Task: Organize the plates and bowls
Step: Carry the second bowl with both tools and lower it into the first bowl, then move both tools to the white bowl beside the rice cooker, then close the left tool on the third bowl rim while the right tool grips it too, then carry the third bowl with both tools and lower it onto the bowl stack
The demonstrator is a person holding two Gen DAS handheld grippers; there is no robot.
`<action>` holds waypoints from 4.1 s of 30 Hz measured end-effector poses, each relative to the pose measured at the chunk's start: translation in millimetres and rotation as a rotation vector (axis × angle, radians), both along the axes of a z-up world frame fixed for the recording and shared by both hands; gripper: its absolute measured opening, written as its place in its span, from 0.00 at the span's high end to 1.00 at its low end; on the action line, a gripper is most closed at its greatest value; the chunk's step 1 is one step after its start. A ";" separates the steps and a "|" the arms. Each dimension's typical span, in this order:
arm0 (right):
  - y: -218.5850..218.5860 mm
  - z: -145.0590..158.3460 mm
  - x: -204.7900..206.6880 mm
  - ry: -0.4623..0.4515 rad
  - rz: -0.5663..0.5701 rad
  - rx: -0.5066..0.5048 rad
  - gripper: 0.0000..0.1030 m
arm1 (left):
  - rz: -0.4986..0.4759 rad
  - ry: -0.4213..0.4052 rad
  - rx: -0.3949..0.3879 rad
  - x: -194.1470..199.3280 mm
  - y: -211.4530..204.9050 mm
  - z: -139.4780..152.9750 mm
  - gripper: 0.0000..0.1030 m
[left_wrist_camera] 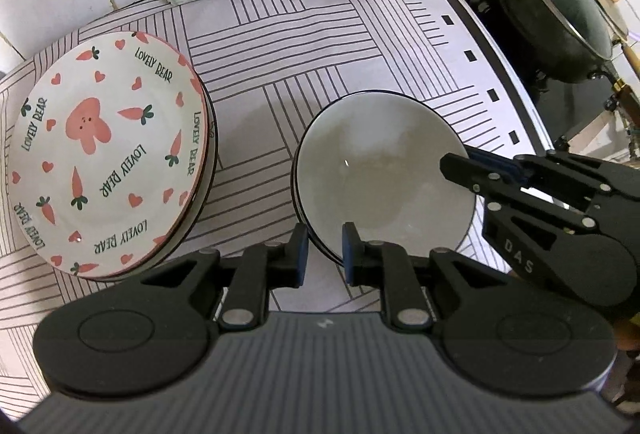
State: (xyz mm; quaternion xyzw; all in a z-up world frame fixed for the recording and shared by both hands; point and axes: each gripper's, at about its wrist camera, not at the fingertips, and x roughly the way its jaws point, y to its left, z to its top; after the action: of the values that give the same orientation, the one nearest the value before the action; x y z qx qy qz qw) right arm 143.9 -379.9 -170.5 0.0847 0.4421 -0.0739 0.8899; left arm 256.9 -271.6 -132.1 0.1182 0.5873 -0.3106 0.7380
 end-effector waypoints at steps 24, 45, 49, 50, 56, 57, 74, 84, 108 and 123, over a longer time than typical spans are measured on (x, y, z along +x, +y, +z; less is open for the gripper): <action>79.8 66.6 -53.0 -0.038 0.046 0.033 0.37 | -0.088 -0.028 -0.083 -43.1 85.0 69.5 0.59; 250.3 102.3 -9.5 -0.203 0.256 0.041 0.16 | 0.185 -0.107 -0.100 26.1 360.6 89.2 0.44; 281.9 93.9 23.3 -0.259 0.307 0.049 0.16 | 0.272 -0.146 -0.098 56.1 400.9 86.6 0.43; 290.1 92.0 31.0 -0.281 0.321 0.042 0.16 | 0.288 -0.159 -0.101 63.1 407.9 85.7 0.42; 323.8 79.4 92.8 -0.347 0.326 0.045 0.16 | 0.405 -0.217 -0.137 108.6 436.3 69.7 0.38; 327.4 77.2 103.9 -0.341 0.317 0.056 0.16 | 0.413 -0.229 -0.143 115.3 438.8 66.5 0.38; 329.5 -22.0 258.7 -0.221 0.059 0.258 0.36 | 0.478 -0.273 -0.151 227.5 414.5 -4.3 0.36; 318.0 -48.9 282.1 -0.122 -0.036 0.369 0.81 | 0.401 -0.210 -0.063 257.2 384.7 -40.4 0.66; 324.1 -47.8 239.4 -0.001 -0.011 0.480 0.83 | 0.312 -0.217 -0.089 199.3 384.7 -10.3 0.87; 310.7 42.9 141.8 -0.066 0.078 0.377 0.83 | 0.279 -0.190 -0.127 101.2 383.0 60.8 0.87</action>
State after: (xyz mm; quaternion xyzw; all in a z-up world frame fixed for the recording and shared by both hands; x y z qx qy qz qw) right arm 285.6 -69.2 -127.5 0.2348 0.4218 0.0476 0.8745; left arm 358.2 111.4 -71.3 0.0176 0.5049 -0.2289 0.8321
